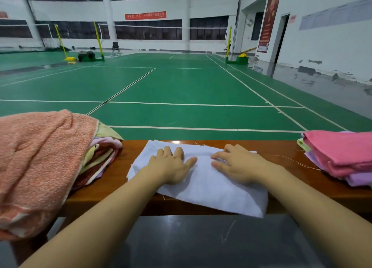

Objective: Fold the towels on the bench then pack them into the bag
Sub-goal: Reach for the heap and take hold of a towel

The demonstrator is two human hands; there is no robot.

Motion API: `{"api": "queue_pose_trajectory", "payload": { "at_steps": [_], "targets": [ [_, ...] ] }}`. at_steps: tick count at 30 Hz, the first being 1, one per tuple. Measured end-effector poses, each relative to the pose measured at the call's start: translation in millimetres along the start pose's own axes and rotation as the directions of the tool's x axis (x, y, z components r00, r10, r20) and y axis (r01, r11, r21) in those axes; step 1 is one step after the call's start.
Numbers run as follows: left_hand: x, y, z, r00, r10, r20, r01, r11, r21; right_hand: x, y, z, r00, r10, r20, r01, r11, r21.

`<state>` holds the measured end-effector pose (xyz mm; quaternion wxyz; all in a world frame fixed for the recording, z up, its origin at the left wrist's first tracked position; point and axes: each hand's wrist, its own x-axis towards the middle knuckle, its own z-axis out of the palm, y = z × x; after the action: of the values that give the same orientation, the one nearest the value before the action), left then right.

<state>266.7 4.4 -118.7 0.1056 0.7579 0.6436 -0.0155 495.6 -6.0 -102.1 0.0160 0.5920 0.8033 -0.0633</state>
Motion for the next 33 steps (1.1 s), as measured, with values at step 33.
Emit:
{"api": "queue_pose_trajectory", "payload": {
  "at_steps": [33],
  "targets": [
    [51.1,0.2,-16.2,0.953,0.143,-0.266,-0.198,0.96,-0.196,1.2,22.0,26.8,0.878,0.328,-0.349,-0.247,0.934,0.256]
  ]
}}
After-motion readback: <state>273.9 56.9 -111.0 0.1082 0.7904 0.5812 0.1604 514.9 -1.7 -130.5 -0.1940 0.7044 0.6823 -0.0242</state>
